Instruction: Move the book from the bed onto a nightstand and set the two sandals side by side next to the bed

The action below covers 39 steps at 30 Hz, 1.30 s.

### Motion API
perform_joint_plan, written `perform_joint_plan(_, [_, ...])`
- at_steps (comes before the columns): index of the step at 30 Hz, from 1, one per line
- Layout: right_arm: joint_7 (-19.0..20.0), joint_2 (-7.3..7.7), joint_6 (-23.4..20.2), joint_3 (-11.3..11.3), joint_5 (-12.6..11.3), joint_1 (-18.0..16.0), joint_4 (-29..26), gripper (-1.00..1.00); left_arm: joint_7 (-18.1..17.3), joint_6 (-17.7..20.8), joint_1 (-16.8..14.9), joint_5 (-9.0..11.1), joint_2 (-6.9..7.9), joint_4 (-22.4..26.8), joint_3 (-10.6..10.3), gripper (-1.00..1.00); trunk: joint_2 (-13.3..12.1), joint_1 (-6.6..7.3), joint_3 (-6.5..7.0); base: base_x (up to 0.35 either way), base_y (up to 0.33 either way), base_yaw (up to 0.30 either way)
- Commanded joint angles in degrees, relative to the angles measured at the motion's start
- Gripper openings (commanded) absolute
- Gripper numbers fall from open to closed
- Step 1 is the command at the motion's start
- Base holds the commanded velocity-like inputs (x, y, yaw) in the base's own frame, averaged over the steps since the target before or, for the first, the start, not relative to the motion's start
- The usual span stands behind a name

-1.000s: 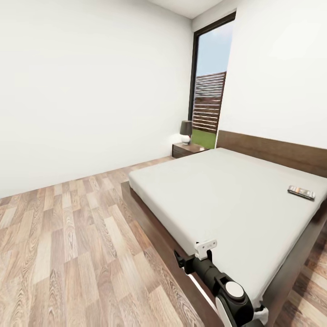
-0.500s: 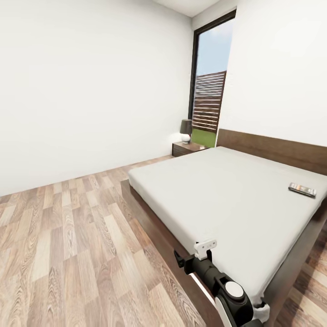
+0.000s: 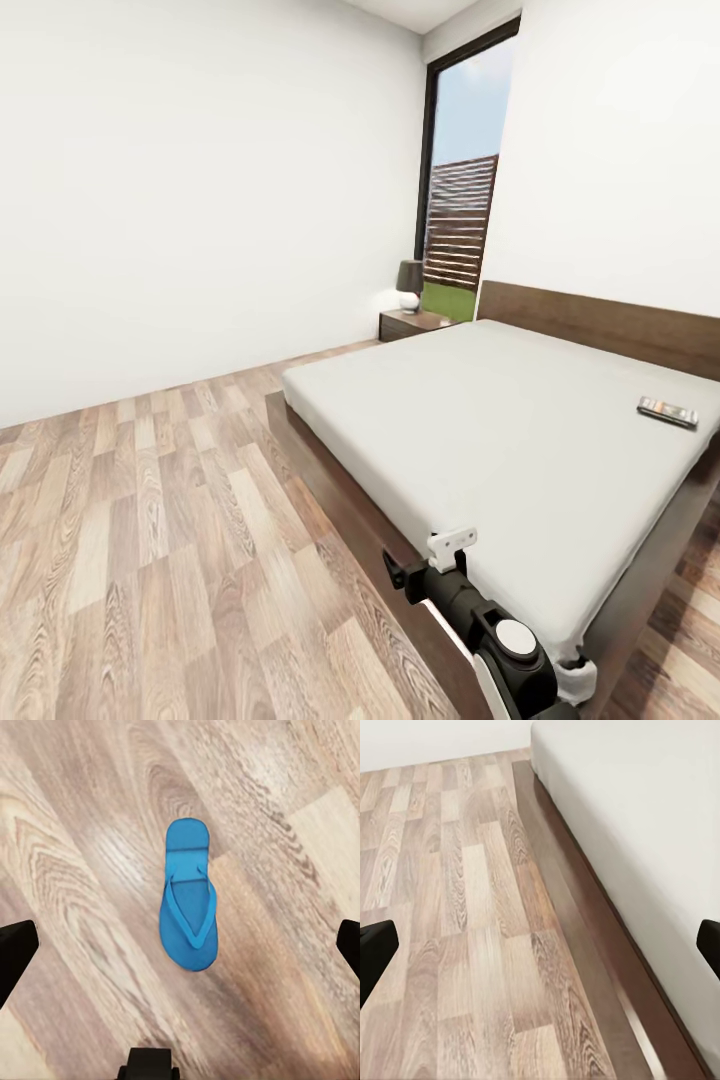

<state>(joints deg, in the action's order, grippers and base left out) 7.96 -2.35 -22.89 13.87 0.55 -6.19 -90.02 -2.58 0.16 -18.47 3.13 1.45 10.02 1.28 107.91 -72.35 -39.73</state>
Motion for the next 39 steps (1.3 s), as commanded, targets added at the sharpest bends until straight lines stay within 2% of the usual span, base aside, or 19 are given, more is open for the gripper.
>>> perform_joint_plan(1, [0.22,-0.02,-0.32,-0.05,0.07,-0.03,-0.07,1.0,-0.27,0.02,-0.03,0.34,0.01,0.0,0.12,1.0,0.44,-0.22,-0.24,0.0,0.0,0.0])
perform_joint_plan(11, [0.22,-0.06,-0.32,0.0,0.03,-0.04,-0.04,1.0,-0.31,0.08,-0.44,1.14,0.82,0.1,0.13,1.0,4.45,-2.42,-2.04,0.0,0.0,0.0])
perform_joint_plan(20, [0.22,-0.06,-0.32,-0.05,-0.01,-0.05,0.33,1.0,-0.31,0.17,-1.09,1.56,2.73,0.09,0.13,1.0,8.06,-4.39,-3.65,0.0,0.0,0.0])
perform_joint_plan(28, [0.22,-0.05,-0.32,-0.07,-0.02,-0.05,0.42,1.0,-0.32,0.23,-1.43,1.76,3.15,0.16,0.13,1.0,11.27,-6.15,-5.09,0.0,0.0,0.0])
perform_joint_plan(34, [0.22,-0.03,-0.32,-0.07,0.07,-0.05,0.44,1.0,-0.32,0.76,-3.13,1.78,3.32,0.38,0.04,1.0,13.68,-7.47,-6.17,0.0,0.0,0.0])
perform_joint_plan(39, [0.22,-0.03,-0.32,-0.07,0.1,-0.05,0.45,1.0,-0.37,3.01,-5.23,1.82,3.63,0.47,0.02,1.0,15.68,-8.57,-7.06,0.0,0.0,0.0])
